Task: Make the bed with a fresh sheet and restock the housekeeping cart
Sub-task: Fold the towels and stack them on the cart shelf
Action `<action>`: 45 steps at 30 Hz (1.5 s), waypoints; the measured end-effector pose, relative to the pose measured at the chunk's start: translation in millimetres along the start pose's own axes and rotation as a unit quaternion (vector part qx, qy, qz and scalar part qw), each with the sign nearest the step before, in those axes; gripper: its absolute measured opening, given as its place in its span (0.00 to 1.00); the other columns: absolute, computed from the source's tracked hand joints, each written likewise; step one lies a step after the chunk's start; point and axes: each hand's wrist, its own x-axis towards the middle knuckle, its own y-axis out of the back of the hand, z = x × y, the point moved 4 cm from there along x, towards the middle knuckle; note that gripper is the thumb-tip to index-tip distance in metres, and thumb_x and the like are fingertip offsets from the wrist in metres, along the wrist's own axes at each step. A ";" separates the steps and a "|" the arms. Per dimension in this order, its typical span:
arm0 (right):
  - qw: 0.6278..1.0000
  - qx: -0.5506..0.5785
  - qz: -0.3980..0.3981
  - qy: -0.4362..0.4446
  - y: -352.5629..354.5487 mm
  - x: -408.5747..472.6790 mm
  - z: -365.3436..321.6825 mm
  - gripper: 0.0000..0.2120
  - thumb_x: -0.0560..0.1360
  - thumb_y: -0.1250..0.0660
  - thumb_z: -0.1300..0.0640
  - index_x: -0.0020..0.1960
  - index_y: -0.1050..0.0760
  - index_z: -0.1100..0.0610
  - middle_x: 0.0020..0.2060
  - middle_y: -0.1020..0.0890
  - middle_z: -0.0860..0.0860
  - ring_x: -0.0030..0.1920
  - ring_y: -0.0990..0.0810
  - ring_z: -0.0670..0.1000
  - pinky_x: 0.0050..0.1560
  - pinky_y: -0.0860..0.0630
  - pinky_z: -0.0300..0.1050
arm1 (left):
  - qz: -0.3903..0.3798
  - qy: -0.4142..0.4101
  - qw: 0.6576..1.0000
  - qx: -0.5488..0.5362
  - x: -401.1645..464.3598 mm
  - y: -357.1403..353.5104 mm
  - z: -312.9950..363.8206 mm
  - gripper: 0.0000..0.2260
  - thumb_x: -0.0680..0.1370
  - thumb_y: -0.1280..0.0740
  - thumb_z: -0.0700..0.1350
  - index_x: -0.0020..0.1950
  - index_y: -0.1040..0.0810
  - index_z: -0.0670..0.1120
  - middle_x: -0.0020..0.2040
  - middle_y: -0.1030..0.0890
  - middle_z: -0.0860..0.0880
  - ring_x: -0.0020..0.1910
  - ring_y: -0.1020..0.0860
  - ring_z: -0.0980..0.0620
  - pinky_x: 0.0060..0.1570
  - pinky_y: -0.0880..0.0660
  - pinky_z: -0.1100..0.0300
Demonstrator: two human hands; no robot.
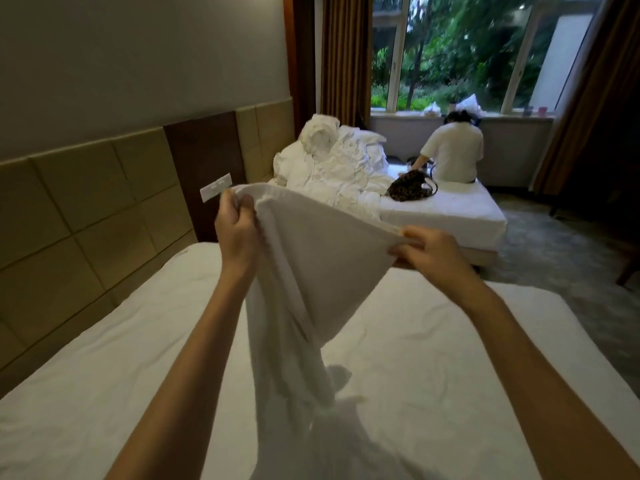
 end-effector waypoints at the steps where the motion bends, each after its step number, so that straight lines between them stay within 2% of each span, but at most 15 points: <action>1: 1.000 0.006 0.000 0.018 11.3 13.8 -20.9 0.09 0.72 0.29 0.63 0.50 0.22 0.67 0.42 0.20 0.56 0.43 0.22 0.50 0.45 0.23 0.34 | 0.006 -0.013 1.000 0.000 16.6 1.2 11.2 0.08 0.83 0.46 0.41 0.47 0.29 0.47 0.40 0.27 0.53 0.35 0.28 0.64 0.38 0.29 0.71; 2: 0.999 -0.004 -0.002 0.045 19.2 24.3 -41.1 0.09 0.73 0.30 0.61 0.50 0.22 0.65 0.43 0.21 0.54 0.45 0.23 0.50 0.45 0.24 0.33 | 0.009 -0.022 1.000 0.004 30.4 2.2 20.7 0.08 0.83 0.46 0.41 0.49 0.29 0.44 0.40 0.28 0.53 0.36 0.29 0.63 0.37 0.30 0.73; 6: 0.993 -0.019 -0.017 0.112 30.5 48.3 -90.7 0.05 0.72 0.28 0.57 0.42 0.24 0.52 0.38 0.21 0.47 0.41 0.22 0.47 0.47 0.23 0.46 | 0.014 -0.033 0.998 0.045 59.1 11.1 41.6 0.07 0.82 0.47 0.40 0.53 0.29 0.41 0.42 0.28 0.54 0.39 0.29 0.61 0.35 0.33 0.77; 10: 0.985 -0.005 0.010 0.170 41.8 66.4 -127.9 0.06 0.72 0.28 0.59 0.45 0.25 0.53 0.43 0.19 0.54 0.47 0.21 0.57 0.50 0.22 0.56 | 0.041 -0.054 0.996 0.060 80.8 28.5 61.7 0.07 0.81 0.47 0.37 0.45 0.32 0.43 0.37 0.31 0.53 0.34 0.33 0.59 0.32 0.33 0.73; 13: 0.981 -0.061 -0.031 0.184 37.4 75.6 -145.3 0.06 0.71 0.27 0.59 0.45 0.23 0.57 0.39 0.21 0.52 0.44 0.22 0.53 0.48 0.24 0.51 | 0.001 -0.051 0.993 0.107 91.3 38.7 54.6 0.06 0.81 0.47 0.38 0.46 0.32 0.41 0.36 0.32 0.52 0.33 0.35 0.58 0.32 0.36 0.68; 16: 0.979 -0.062 -0.041 0.191 35.5 78.0 -147.7 0.06 0.70 0.27 0.61 0.45 0.22 0.57 0.36 0.22 0.47 0.39 0.24 0.48 0.41 0.27 0.41 | -0.012 -0.066 0.990 0.127 91.4 49.3 43.2 0.07 0.81 0.45 0.38 0.45 0.30 0.41 0.35 0.31 0.51 0.32 0.35 0.58 0.29 0.35 0.71; 19: 0.983 -0.049 -0.041 0.173 33.5 78.6 -141.2 0.08 0.68 0.26 0.61 0.45 0.22 0.58 0.35 0.22 0.47 0.36 0.25 0.44 0.36 0.28 0.32 | -0.029 -0.074 0.984 0.161 93.2 52.8 33.7 0.10 0.80 0.43 0.38 0.40 0.30 0.43 0.33 0.31 0.51 0.31 0.36 0.57 0.29 0.37 0.70; 21: 0.987 -0.035 -0.030 0.157 31.6 82.8 -133.8 0.08 0.68 0.25 0.60 0.44 0.22 0.57 0.37 0.21 0.50 0.38 0.23 0.47 0.39 0.25 0.35 | -0.033 -0.090 0.976 0.196 95.4 49.8 30.9 0.12 0.80 0.42 0.37 0.38 0.31 0.45 0.35 0.29 0.51 0.32 0.34 0.56 0.29 0.36 0.73; 24: 0.990 -0.028 -0.018 0.140 24.6 93.1 -121.2 0.07 0.68 0.25 0.59 0.43 0.23 0.55 0.39 0.20 0.51 0.42 0.21 0.52 0.44 0.23 0.46 | -0.040 -0.079 0.979 0.185 100.5 43.3 20.6 0.09 0.81 0.42 0.38 0.59 0.26 0.41 0.49 0.24 0.49 0.42 0.26 0.56 0.37 0.32 0.76; 26: 0.992 -0.028 -0.009 0.119 17.7 105.2 -108.0 0.07 0.69 0.26 0.58 0.42 0.24 0.51 0.38 0.20 0.49 0.42 0.21 0.52 0.45 0.22 0.47 | -0.068 -0.074 0.978 0.183 108.8 36.3 6.9 0.12 0.81 0.40 0.38 0.64 0.27 0.42 0.51 0.23 0.47 0.42 0.25 0.56 0.40 0.28 0.70; 29: 0.994 -0.017 0.036 0.099 10.1 129.1 -86.4 0.09 0.70 0.26 0.60 0.43 0.24 0.50 0.37 0.20 0.51 0.41 0.20 0.54 0.42 0.20 0.50 | -0.133 -0.068 0.968 0.204 130.9 13.0 -17.5 0.10 0.81 0.40 0.38 0.60 0.24 0.46 0.50 0.23 0.47 0.46 0.23 0.51 0.36 0.29 0.69; 32: 0.994 -0.020 0.094 0.045 8.8 167.5 -64.5 0.10 0.71 0.27 0.61 0.52 0.22 0.57 0.41 0.21 0.56 0.41 0.22 0.54 0.37 0.21 0.48 | -0.189 -0.048 0.968 0.156 164.7 -25.1 -37.3 0.11 0.81 0.41 0.37 0.55 0.25 0.52 0.51 0.21 0.43 0.46 0.21 0.48 0.36 0.26 0.65; 36: 0.985 -0.037 0.164 0.027 23.3 213.6 -48.6 0.06 0.71 0.27 0.58 0.47 0.21 0.56 0.41 0.19 0.52 0.44 0.21 0.54 0.48 0.22 0.57 | -0.210 -0.050 0.974 0.067 211.6 -73.1 -45.0 0.18 0.79 0.44 0.32 0.53 0.21 0.53 0.53 0.20 0.45 0.34 0.25 0.56 0.29 0.30 0.69; 42: 0.974 -0.043 0.219 0.022 47.7 233.4 -59.7 0.05 0.72 0.29 0.63 0.44 0.25 0.56 0.40 0.22 0.51 0.44 0.24 0.50 0.43 0.27 0.42 | -0.231 -0.103 0.967 -0.031 249.7 -113.8 -33.5 0.20 0.78 0.46 0.28 0.56 0.21 0.46 0.53 0.21 0.44 0.35 0.25 0.61 0.31 0.29 0.72; 45: 0.975 -0.055 0.214 0.025 45.4 217.3 -68.5 0.04 0.74 0.31 0.63 0.45 0.25 0.58 0.40 0.23 0.49 0.40 0.25 0.41 0.37 0.30 0.31 | -0.234 -0.115 0.965 -0.043 246.0 -113.8 -35.7 0.17 0.79 0.46 0.30 0.57 0.22 0.45 0.53 0.21 0.45 0.38 0.24 0.60 0.33 0.27 0.70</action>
